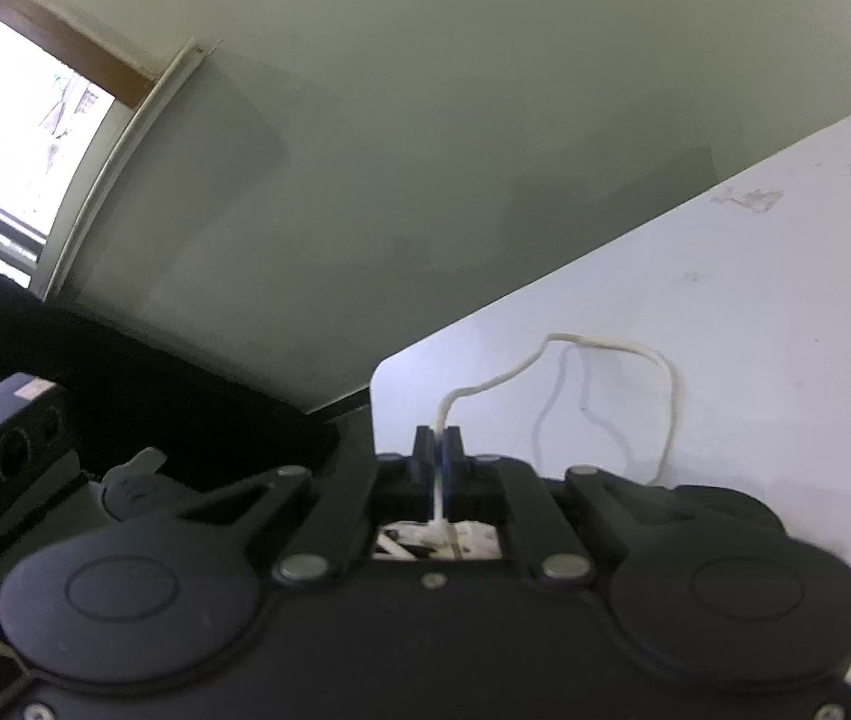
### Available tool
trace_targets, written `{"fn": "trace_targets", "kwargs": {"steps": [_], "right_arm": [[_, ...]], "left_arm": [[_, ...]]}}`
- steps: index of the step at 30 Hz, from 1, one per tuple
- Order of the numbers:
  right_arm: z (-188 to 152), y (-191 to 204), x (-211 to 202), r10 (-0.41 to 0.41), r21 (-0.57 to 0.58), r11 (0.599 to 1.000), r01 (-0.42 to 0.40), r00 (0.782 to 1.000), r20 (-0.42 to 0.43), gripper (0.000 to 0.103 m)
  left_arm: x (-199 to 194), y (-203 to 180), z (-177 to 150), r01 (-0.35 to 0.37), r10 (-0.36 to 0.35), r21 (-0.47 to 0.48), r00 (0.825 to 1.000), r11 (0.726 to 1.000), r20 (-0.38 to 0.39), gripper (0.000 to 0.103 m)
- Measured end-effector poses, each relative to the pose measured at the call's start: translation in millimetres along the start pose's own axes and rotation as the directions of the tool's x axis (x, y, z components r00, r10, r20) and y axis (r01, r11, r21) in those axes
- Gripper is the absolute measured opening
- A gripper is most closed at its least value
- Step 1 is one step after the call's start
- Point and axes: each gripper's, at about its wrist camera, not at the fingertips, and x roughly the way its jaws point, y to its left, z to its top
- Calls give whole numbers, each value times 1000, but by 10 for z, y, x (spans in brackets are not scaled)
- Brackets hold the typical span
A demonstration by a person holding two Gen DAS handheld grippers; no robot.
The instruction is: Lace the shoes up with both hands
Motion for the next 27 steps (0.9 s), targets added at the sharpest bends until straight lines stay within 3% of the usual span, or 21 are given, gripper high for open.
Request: {"fn": "trace_targets", "kwargs": {"steps": [6,20,24,27], "right_arm": [[-13,76,5,-42,-58,998,40,999,-31,0],[-98,81,30,-91,-71,994,86,993,-70,0],[-74,-13,-32,-80,-7,997,80,996,-47,12],[-67,-102,-101,-65,25,998,66,997,-42,12]], "left_arm": [[41,-123,-49,-12,12,25,1000,1000,3,8],[195,-181,-75,-10,10,7,1000,1000,-5,8],[239,-248,-107,-6,6,2,1000,1000,-10,9],[274,-292,-143,-3,3,2,1000,1000,-12,9]]}}
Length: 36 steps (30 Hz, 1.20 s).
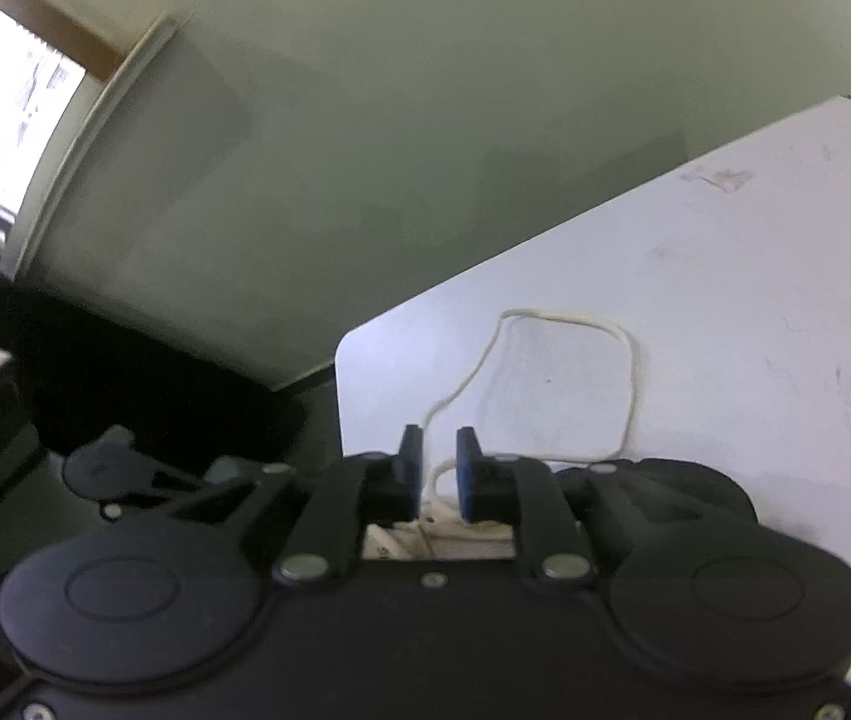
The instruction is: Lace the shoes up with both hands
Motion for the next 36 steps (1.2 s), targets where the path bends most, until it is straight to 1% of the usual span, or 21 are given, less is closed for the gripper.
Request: {"fn": "trace_targets", "kwargs": {"steps": [3,6,8,11,13,15,17,18,19,21,22,23,25,26,28,29,30,32,34,35,36], "right_arm": [[18,-77,-56,19,15,1000,-18,1000,-22,12],[59,-52,-16,24,-11,1000,-25,996,-88,13],[97,0,44,16,-33,999,-20,991,-136,13],[180,115,142,3,-65,998,-14,984,-176,13],[275,243,236,-16,-105,994,-6,978,-206,13],[383,388,360,-45,-154,988,6,967,-250,13],[469,505,505,-87,-201,979,24,947,-309,13],[521,576,618,-122,-234,971,39,928,-353,16],[569,637,749,-161,-265,963,53,902,-401,19],[632,708,952,-209,-303,951,65,856,-472,32],[657,739,1054,-234,-321,945,71,829,-507,35],[671,760,1153,-263,-338,938,79,799,-542,35],[679,777,1287,-309,-365,926,96,747,-589,35],[676,776,1332,-324,-373,923,101,725,-607,34],[683,753,1380,-332,-365,925,105,692,-641,28],[693,742,1382,-328,-359,928,104,685,-650,17],[698,748,1366,-318,-355,930,93,684,-656,8],[702,786,1314,-296,-354,933,58,682,-669,2],[696,844,1275,-307,-385,922,40,683,-663,0],[706,858,1254,-304,-389,921,36,690,-657,0],[742,857,1212,-292,-379,925,40,711,-640,0]], "left_arm": [[36,-65,-49,1,-1,3,1000,1000,4,9],[73,-192,-122,-20,19,47,1000,999,10,9],[124,-216,-123,-37,36,81,999,996,14,9],[191,-323,-114,-59,57,135,998,989,20,9],[215,-385,-154,-63,60,142,998,988,26,9],[230,-422,-201,-58,54,127,998,990,35,9],[231,-413,-234,-52,48,116,998,992,42,9],[245,-429,-262,-47,42,108,998,993,47,9],[257,-444,-289,-42,37,101,998,994,52,9],[288,-467,-363,-29,23,85,998,996,62,9],[299,-455,-377,-25,20,80,998,996,63,9],[319,-460,-414,-18,13,71,998,997,67,9],[350,-489,-469,-8,4,63,997,998,73,9],[360,-508,-495,-4,-1,60,997,998,75,9],[396,-525,-555,9,-13,53,997,999,80,9],[407,-522,-573,12,-17,50,997,999,82,9],[421,-521,-591,15,-19,48,996,999,82,9],[466,-531,-619,17,-20,46,997,999,79,9],[508,-571,-650,18,-21,49,997,999,75,9],[528,-600,-667,18,-22,52,997,998,73,9],[549,-629,-684,19,-22,55,997,998,71,9]]}}
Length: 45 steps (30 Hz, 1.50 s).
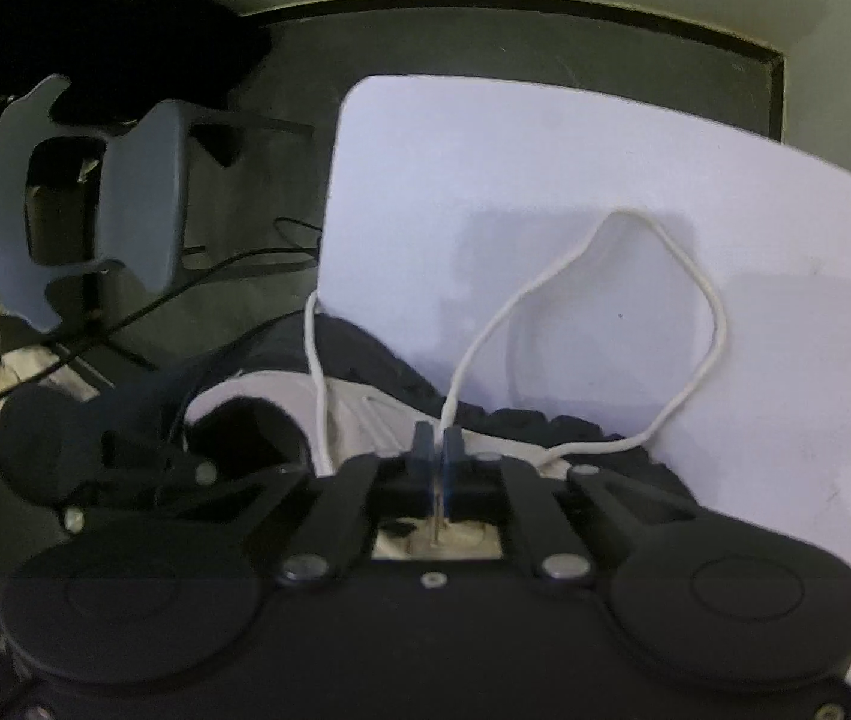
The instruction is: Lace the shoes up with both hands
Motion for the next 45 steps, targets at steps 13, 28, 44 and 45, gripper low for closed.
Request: {"fn": "trace_targets", "kwargs": {"steps": [13,28,44,45], "right_arm": [[-1436,-423,-437,92,177,929,-324,667,739,0],[-1744,-390,274,43,251,852,-460,538,842,0],[-1824,-415,281,63,219,883,-416,566,822,0],[-1839,-411,291,61,219,881,-419,561,826,0]], "left_arm": [[328,104,-201,111,-108,-161,994,981,25,9],[606,-432,-430,97,-99,-138,995,986,-7,9],[764,-549,-173,93,-94,-148,996,985,-1,9],[793,-590,-204,93,-94,-149,996,985,-1,9]]}}
